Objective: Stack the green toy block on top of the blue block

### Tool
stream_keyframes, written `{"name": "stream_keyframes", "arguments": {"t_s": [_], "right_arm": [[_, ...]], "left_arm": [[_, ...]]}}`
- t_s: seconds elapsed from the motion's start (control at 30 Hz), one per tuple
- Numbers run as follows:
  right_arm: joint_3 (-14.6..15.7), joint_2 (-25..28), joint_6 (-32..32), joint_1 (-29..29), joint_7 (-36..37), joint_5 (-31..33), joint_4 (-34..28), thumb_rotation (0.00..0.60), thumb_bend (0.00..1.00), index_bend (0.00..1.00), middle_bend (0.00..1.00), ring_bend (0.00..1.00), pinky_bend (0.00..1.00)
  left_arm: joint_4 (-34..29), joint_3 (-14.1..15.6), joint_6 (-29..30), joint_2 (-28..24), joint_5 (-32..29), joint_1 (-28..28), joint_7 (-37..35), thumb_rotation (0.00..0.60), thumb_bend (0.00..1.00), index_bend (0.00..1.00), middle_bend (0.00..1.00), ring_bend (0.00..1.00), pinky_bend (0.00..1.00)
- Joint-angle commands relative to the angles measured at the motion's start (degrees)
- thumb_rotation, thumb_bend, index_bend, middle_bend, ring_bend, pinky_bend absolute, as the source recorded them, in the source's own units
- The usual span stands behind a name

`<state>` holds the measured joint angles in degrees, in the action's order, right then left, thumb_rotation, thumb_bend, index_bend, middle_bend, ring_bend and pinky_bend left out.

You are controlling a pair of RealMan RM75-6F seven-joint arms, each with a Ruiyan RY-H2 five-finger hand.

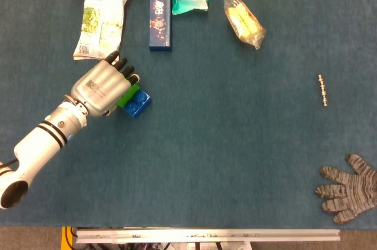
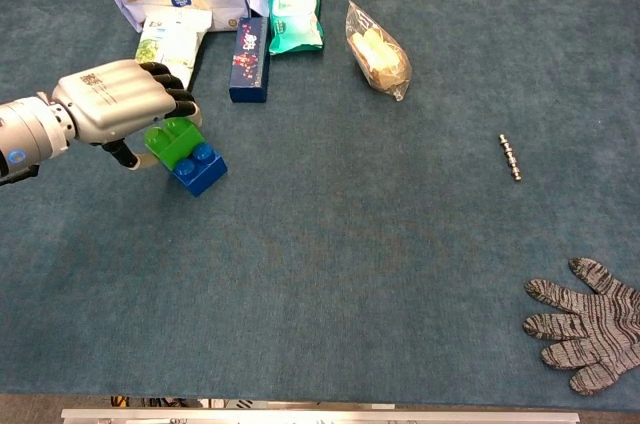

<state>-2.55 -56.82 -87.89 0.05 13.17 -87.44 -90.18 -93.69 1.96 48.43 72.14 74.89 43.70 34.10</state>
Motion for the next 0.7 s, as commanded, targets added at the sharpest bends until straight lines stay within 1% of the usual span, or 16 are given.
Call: {"name": "stream_keyframes", "arguments": {"t_s": [0.03, 0.7], "right_arm": [[0.0, -0.02, -0.02, -0.01, 0.03, -0.04, 0.01, 0.6, 0.23, 0.16, 0.25, 0.08, 0.15], [-0.12, 0.01, 0.0, -0.05, 0.21, 0.12, 0.14, 0.6, 0.23, 0.16, 0.25, 0.08, 0.15]], "left_arm": [[0.02, 0.14, 0.01, 0.24, -0.12, -0.06, 0.28, 0.6, 0.29, 0.4, 0.25, 0.17, 0.13], [1.32, 0.42, 0.13, 2.01, -0.28, -0.18, 0.74, 0.6, 0.29, 0.41, 0.25, 0.17, 0.13]]}}
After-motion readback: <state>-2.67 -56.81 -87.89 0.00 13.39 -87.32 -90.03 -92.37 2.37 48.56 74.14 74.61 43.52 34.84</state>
